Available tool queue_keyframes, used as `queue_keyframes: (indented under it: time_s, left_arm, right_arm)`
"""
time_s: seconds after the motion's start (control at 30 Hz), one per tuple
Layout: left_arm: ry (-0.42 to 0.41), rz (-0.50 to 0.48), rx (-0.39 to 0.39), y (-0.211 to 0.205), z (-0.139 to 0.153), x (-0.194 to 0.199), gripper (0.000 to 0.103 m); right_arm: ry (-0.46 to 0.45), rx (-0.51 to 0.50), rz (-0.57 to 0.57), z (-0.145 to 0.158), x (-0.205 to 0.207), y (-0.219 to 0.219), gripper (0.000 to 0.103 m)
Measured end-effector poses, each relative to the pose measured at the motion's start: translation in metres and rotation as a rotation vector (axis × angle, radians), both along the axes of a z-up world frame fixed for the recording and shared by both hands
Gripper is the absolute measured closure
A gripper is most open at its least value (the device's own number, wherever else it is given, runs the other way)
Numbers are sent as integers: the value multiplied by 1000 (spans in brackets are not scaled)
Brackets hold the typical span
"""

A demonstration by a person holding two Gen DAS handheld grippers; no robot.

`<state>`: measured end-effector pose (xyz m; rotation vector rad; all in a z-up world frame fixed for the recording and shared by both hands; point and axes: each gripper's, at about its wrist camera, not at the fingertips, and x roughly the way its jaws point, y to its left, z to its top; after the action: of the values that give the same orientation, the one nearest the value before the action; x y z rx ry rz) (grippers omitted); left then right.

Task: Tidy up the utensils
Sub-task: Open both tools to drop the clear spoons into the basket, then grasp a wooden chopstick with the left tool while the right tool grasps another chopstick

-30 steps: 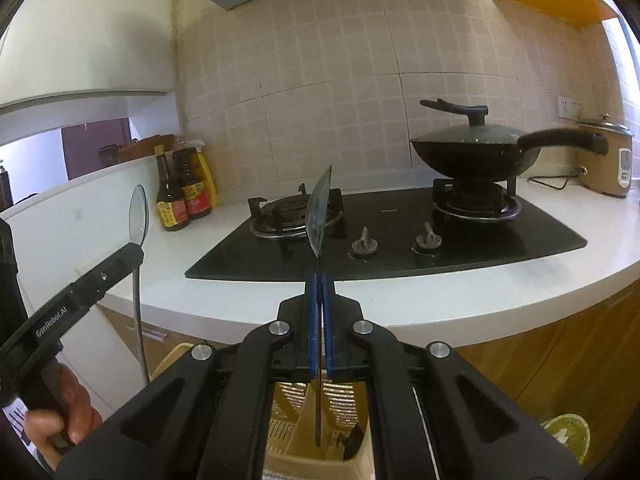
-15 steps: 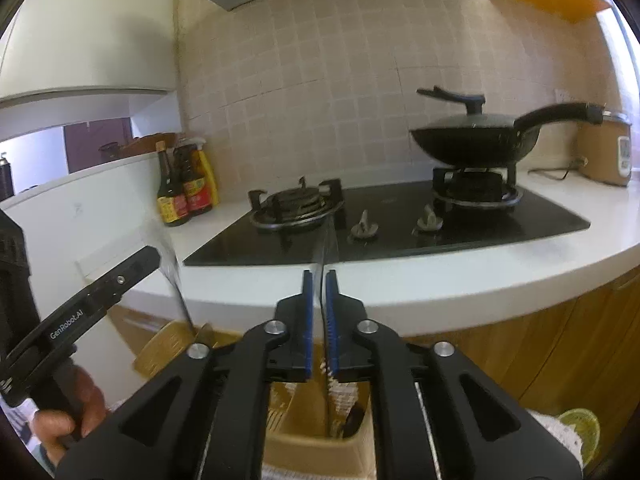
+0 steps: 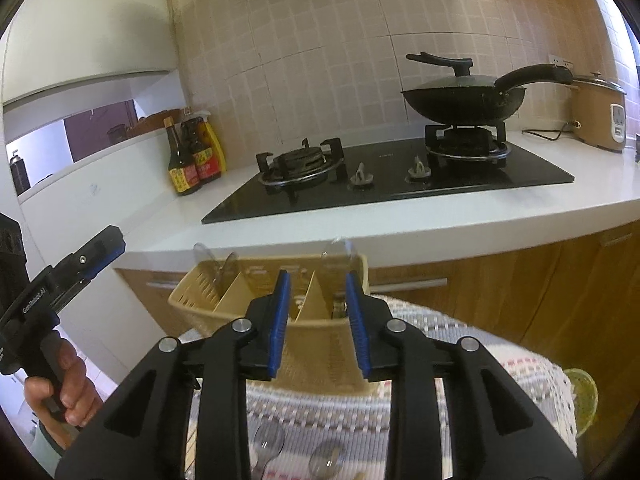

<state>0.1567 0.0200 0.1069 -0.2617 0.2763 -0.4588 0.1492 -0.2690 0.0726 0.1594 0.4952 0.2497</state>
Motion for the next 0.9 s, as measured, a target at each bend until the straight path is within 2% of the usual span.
queue_keyframes:
  time_s: [0.13,0.2,0.27,0.3,0.47,0.6,0.73,0.8,0.9]
  left_arm:
    - [34,-23,10,9,2,-20,61]
    - [55,-33,20,13,3,-30,61]
    - [88,-45,38,16,3,-40,60]
    - [108,-52,53,19,1,-46,59]
    - [189,-62,118,28,-11,-65,56]
    - [286,-69,199,31,-35,-71,56]
    - [426,-99,304,28,-72,-66,57]
    - [491,-125,330,27,-88,-60,58]
    - [573,-171,342,26,-112,-50,60]
  right_arm:
    - [19,-14,7,9,-20,8,77]
    - [33,-18,5,12,-30,12,72]
    - [42,-17,4,15,-38,14,56]
    - [40,-23,3,16,-44,16,54]
    - [100,-93,-3,8,-62,30,54]
    - [220,-154,7,-12,-68,42,54]
    - [360,-149,11,-35,-67,44,55]
    - [455,-136,-10,-52,-63,38,66]
    - [576,-91,-34,-74,-57,24,69]
